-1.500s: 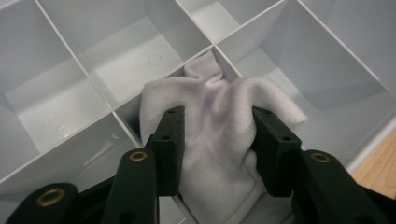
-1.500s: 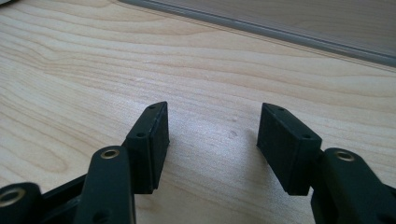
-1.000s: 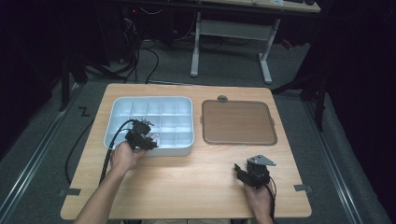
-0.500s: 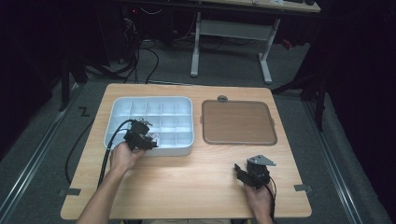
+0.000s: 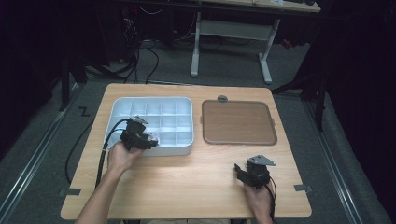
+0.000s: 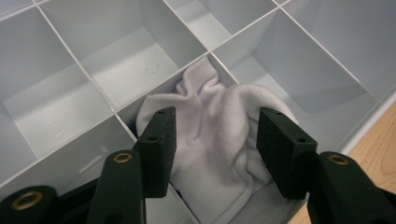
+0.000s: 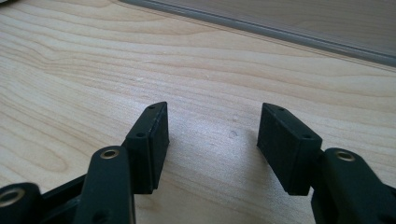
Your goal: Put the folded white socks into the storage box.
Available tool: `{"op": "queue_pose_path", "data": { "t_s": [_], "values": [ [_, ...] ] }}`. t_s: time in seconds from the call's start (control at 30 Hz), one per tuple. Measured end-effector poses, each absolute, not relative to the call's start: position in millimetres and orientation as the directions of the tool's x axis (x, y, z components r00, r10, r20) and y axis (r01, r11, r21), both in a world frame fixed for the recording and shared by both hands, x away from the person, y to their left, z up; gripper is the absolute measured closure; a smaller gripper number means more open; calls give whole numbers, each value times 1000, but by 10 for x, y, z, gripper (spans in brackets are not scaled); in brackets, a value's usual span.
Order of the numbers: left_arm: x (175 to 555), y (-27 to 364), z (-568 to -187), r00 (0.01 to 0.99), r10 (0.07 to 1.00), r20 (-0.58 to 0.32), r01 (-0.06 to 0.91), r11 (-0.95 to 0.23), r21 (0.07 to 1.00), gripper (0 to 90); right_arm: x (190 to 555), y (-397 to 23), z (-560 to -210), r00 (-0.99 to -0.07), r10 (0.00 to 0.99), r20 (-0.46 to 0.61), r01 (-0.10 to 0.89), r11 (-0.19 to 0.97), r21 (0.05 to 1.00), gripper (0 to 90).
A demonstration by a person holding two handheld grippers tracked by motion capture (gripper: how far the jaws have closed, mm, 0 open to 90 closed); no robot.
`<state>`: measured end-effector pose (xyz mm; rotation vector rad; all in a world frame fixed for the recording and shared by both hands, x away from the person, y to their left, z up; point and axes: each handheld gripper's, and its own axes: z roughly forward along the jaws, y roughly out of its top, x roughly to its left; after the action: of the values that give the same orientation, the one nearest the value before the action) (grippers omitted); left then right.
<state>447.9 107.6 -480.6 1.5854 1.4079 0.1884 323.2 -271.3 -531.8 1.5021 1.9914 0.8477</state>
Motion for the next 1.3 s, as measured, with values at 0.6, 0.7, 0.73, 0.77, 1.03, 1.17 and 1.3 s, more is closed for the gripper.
{"op": "queue_pose_path", "data": {
  "t_s": [0.6, 0.7, 0.73, 0.77, 1.03, 1.17, 1.3],
  "values": [
    [4355, 1238, -4524, 327, 768, -551, 611, 273, 743, 455, 3232, -2712, -5317, -265, 964, -22, 652, 196, 732, 437],
    [4323, 1279, -4478, 330, 764, -554, 598, 285, 749, 455, 3232, -2712, -5317, -265, 964, -22, 652, 196, 732, 437],
    [4315, 1289, -4469, 329, 761, -558, 596, 291, 748, 455, 3232, -2712, -5317, -265, 964, -22, 652, 196, 732, 437],
    [4305, 1304, -4462, 331, 761, -559, 594, 292, 750, 455, 3232, -2712, -5317, -265, 964, -22, 652, 196, 732, 437],
    [4234, 1397, -4424, 328, 751, -573, 579, 320, 750, 456, 3232, -2712, -5318, -265, 964, -22, 652, 196, 732, 437],
    [4198, 1423, -4375, 335, 741, -582, 566, 336, 753, 456, 3232, -2712, -5317, -265, 964, -22, 652, 196, 732, 437],
    [4150, 1430, -4347, 349, 742, -572, 560, 324, 763, 456, 3232, -2712, -5317, -265, 964, -22, 652, 196, 732, 437]
  ]
}}
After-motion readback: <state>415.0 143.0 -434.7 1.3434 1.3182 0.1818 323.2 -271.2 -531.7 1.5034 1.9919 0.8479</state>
